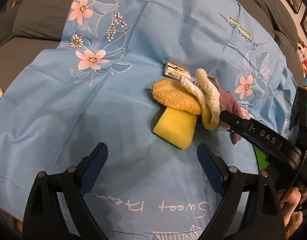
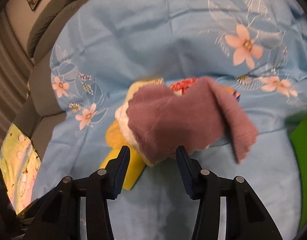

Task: Organize soft objects
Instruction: 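Close the right gripper on the mauve-pink towel, then lift the mauve-pink towel with the grey knit cloth in the right gripper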

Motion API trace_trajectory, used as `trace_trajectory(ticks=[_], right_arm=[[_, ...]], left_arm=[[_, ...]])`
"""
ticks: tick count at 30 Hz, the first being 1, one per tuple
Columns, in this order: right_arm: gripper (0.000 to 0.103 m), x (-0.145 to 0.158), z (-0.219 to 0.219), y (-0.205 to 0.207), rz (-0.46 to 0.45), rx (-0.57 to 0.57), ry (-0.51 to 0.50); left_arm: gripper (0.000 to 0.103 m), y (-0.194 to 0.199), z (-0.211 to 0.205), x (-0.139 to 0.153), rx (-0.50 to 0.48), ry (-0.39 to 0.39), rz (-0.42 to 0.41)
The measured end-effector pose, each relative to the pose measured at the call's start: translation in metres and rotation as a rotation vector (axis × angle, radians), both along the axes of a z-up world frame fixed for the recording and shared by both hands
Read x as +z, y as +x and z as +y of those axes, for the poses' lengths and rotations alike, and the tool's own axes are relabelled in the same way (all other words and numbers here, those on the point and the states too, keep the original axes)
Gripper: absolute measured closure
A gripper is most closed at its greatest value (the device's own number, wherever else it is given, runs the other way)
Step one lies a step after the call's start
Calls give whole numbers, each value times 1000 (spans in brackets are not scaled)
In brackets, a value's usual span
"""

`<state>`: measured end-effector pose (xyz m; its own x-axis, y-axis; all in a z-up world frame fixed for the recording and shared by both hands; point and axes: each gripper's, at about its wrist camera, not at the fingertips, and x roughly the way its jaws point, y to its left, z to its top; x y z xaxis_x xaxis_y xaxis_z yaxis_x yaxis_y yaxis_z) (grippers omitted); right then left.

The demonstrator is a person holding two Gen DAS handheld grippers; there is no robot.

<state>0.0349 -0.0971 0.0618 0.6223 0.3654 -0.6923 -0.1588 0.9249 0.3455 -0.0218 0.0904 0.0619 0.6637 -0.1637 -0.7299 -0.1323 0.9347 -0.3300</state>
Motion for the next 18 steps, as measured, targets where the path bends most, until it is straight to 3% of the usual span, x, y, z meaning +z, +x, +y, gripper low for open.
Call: trace_trajectory(ticks=[4,5,7,9,15,18], right_arm=[[56,-8,5,3,-14,-23,-78],[60,-10,4,5,-15,-22,-82],[86,-11,4,7,-16,-22,-103],[92,-12,4,7,-24,-28,-126],[94,19,-6,-12,-125,-43,-101],[95,31,-12,-18,-134,-33,-76]], left_arm=[[13,1,4,0,18,14,6],[13,1,5,0,19,3,9],[13,2,6,-1,12,-26,16],[13,3,8,-3,6,-60,31],[13,3,11,-4,31,-80,47],[13,3,11,-4,25,-93,45]])
